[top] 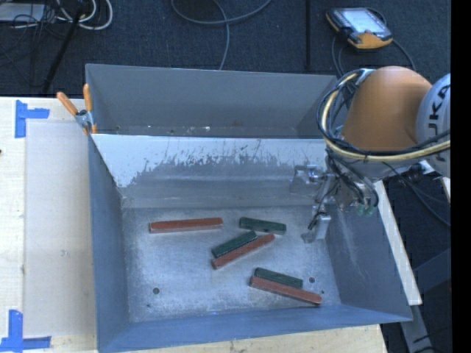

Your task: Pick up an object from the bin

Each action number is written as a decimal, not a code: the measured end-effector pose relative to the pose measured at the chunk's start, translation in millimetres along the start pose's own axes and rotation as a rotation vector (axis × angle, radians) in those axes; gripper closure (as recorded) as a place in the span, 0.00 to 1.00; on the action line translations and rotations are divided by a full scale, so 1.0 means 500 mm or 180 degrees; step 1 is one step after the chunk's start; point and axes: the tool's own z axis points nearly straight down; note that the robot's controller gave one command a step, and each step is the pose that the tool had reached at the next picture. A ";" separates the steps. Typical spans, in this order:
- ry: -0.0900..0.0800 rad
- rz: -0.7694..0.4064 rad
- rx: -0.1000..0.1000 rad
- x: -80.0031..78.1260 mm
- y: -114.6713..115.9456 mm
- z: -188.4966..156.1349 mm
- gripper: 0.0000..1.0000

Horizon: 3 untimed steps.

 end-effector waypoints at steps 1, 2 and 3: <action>-0.0019 0.0127 -0.0013 -0.078 -0.033 0.126 0.00; 0.0010 -0.0031 0.0003 -0.081 0.030 0.196 0.00; 0.0013 0.0013 -0.0014 -0.074 0.085 0.252 0.00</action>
Offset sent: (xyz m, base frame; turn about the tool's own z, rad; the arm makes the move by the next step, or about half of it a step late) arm 0.0381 0.0851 -0.1274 -0.1026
